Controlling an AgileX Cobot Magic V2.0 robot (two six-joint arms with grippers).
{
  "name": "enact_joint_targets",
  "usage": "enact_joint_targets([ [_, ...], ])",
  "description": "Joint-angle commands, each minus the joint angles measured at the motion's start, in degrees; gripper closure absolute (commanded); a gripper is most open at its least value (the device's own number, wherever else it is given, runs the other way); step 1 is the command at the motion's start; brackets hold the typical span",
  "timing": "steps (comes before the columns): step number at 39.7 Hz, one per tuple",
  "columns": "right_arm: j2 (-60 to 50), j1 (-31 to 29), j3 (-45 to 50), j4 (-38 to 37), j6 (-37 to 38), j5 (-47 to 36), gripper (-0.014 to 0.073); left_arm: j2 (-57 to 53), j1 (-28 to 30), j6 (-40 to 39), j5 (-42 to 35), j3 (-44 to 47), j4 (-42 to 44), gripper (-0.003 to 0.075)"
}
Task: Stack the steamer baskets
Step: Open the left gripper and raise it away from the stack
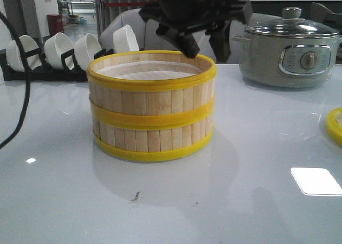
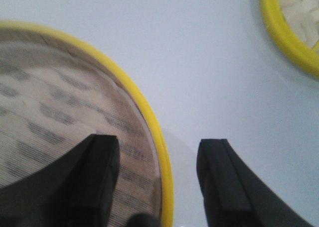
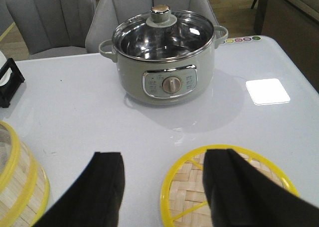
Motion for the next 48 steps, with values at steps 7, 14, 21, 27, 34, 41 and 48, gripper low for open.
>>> enact_joint_targets([
  [7,-0.22,-0.31,-2.37,-0.09,0.17,-5.03,0.0134,-9.04,5.26,0.05,-3.64,-10.99,3.01,0.0621],
  [14,-0.22,-0.31,-2.37,-0.09,0.17,-4.92,0.0134,-13.88,13.83,-0.32,-3.27,-12.97,2.58,0.0634],
  [21,-0.22,-0.31,-2.37,-0.03,0.17,-4.91,0.0134,-19.15,24.02,-0.32,0.01,-12.41,1.63,0.0634],
  [27,-0.22,-0.31,-2.37,0.07,0.17,-4.91,0.0134,-25.01,31.67,-0.32,-0.18,-7.09,-1.36,0.0634],
  [34,-0.22,-0.26,-2.37,0.07,0.17,-4.91,0.0134,-33.84,35.17,-0.32,-2.78,5.28,-1.37,0.0635],
  [41,-0.22,-0.26,-2.37,0.12,0.17,-4.79,0.0134,-43.76,35.28,-0.32,-8.36,22.23,-0.86,0.0636],
  [48,-0.22,0.44,-2.37,0.12,0.17,-4.63,0.0134,-53.57,35.28,-0.32,-16.61,40.31,0.69,0.0636],
])
